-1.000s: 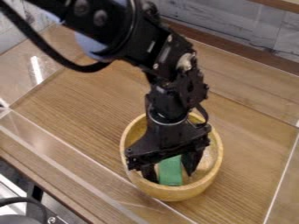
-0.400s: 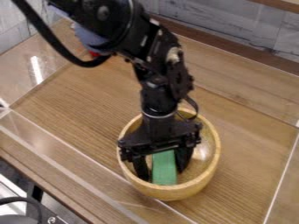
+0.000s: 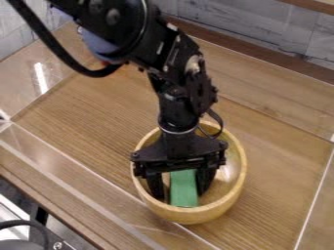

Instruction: Remove the green object from the brown bowl and put it on the table

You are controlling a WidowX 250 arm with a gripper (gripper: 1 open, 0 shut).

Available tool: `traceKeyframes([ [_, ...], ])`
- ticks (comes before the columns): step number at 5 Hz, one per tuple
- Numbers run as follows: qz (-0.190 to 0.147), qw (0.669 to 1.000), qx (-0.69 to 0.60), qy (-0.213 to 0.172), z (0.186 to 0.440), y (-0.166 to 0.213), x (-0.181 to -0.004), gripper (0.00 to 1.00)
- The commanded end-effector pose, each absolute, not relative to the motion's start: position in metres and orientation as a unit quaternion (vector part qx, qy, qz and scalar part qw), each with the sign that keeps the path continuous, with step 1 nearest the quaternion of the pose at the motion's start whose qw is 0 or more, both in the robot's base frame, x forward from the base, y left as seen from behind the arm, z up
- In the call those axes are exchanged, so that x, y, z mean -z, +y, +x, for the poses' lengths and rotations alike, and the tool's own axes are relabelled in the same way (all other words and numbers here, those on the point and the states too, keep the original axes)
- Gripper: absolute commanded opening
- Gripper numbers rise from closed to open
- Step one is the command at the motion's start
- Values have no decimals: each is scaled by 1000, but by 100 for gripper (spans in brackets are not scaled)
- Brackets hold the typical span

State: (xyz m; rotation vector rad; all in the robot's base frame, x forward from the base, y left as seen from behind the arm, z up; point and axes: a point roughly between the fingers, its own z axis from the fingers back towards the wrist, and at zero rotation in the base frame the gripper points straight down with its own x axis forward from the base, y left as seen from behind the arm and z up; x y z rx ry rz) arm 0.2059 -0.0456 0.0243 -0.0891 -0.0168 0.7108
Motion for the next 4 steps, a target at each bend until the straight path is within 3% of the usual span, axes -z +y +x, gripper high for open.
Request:
traceKeyframes([
  [1, -50, 935, -350, -20, 212, -50, -19, 100],
  [3, -50, 923, -380, -31, 219, -49, -16, 100],
  [4, -51, 932, -358, -30, 220, -47, -16, 0],
])
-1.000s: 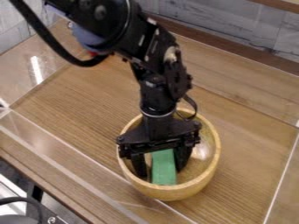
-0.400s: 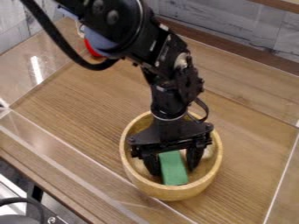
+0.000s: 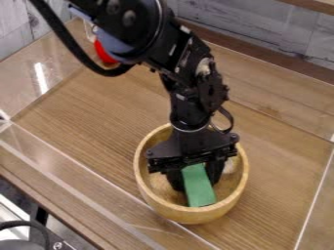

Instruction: Remove the green object from the brown bowl and put it on the table

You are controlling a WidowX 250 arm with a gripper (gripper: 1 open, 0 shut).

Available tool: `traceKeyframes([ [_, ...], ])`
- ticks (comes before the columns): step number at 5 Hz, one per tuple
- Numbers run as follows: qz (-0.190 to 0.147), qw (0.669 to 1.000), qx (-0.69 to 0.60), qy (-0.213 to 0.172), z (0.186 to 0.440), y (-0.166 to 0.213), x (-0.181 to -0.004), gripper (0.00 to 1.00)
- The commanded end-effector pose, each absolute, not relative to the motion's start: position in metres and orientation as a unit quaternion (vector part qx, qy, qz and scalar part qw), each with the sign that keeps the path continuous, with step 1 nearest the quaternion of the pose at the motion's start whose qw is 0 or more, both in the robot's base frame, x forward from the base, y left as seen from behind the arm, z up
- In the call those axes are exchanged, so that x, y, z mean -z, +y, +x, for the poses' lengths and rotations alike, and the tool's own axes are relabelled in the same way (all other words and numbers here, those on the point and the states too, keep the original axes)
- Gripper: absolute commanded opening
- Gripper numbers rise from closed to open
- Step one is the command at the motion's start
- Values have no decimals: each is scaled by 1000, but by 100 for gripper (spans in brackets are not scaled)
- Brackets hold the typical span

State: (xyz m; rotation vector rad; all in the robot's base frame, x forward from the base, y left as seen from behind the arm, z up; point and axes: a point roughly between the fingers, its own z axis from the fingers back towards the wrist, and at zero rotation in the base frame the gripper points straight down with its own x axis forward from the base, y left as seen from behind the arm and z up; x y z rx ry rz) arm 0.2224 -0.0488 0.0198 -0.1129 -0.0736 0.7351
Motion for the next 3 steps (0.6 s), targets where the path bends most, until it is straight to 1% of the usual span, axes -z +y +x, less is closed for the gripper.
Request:
traceKeyframes([
  [1, -62, 935, -348, -33, 224, -39, -36, 0],
  [2, -78, 937, -338, -37, 229, -29, -63, 0],
  [3, -94, 938, -330, -38, 233, -20, -85, 0],
])
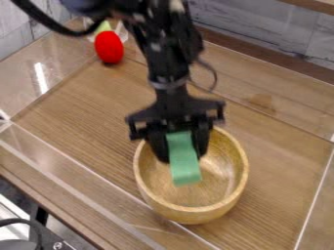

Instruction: Remove the green object from the brown bowl and put it on the table

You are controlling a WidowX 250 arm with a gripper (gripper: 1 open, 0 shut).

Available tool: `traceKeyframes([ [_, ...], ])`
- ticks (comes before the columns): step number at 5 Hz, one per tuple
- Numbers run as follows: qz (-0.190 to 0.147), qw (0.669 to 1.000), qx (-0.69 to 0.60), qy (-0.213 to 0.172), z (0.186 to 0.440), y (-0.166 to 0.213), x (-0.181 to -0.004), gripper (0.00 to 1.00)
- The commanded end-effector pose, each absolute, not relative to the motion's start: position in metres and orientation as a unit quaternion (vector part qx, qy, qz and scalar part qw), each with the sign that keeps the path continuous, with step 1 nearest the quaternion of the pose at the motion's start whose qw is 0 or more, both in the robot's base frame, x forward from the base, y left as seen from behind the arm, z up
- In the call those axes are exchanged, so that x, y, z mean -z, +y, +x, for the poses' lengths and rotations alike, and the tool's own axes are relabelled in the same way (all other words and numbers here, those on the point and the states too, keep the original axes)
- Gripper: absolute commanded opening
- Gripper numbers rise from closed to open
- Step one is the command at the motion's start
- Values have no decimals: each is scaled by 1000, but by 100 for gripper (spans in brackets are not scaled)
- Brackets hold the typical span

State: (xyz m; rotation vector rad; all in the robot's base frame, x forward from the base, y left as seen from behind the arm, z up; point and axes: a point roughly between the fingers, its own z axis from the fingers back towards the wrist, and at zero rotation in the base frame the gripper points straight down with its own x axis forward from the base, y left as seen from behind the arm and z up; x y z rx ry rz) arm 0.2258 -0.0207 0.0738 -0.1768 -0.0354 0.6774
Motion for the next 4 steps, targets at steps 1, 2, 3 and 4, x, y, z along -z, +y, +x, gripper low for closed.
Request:
traceKeyframes([
  [1, -105, 940, -321, -50, 238, -7, -104, 0],
  [2, -102, 940, -320, -57, 243, 7, -99, 0],
  [3, -99, 936, -331, -58, 248, 11, -103, 0],
  [4, -96, 933, -342, -59, 252, 12, -105, 0],
])
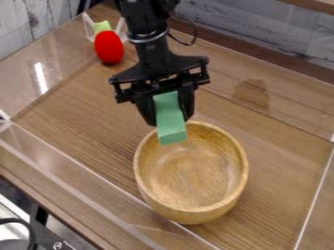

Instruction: Remove the green object from the brown bowl and put it on the table

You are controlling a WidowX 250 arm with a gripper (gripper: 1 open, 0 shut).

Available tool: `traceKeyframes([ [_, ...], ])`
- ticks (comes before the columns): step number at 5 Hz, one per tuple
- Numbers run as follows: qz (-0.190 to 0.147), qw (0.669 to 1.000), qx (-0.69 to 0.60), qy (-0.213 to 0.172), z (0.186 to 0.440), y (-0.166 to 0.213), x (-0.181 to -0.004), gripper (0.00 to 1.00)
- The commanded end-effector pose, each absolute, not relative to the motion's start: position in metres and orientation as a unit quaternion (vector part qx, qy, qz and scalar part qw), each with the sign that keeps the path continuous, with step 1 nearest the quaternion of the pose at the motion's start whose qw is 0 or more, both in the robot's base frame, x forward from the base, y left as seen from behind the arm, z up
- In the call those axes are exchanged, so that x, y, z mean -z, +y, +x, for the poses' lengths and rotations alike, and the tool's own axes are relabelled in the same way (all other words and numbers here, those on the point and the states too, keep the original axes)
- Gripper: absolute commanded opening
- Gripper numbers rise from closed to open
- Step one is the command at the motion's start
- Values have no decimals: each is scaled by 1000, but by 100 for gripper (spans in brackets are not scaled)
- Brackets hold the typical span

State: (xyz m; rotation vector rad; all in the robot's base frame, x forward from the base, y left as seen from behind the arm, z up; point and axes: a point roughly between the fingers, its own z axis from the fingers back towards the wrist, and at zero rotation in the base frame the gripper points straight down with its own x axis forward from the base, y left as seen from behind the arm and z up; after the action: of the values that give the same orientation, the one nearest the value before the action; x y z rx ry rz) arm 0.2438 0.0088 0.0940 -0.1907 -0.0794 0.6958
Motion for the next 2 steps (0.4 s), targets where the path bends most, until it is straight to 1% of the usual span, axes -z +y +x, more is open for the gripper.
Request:
traceKeyframes([
  [1, -92, 931, -349, -58, 243, 0, -89, 0],
  [2, -85, 934, -342, -58, 237, -12, -68, 0],
])
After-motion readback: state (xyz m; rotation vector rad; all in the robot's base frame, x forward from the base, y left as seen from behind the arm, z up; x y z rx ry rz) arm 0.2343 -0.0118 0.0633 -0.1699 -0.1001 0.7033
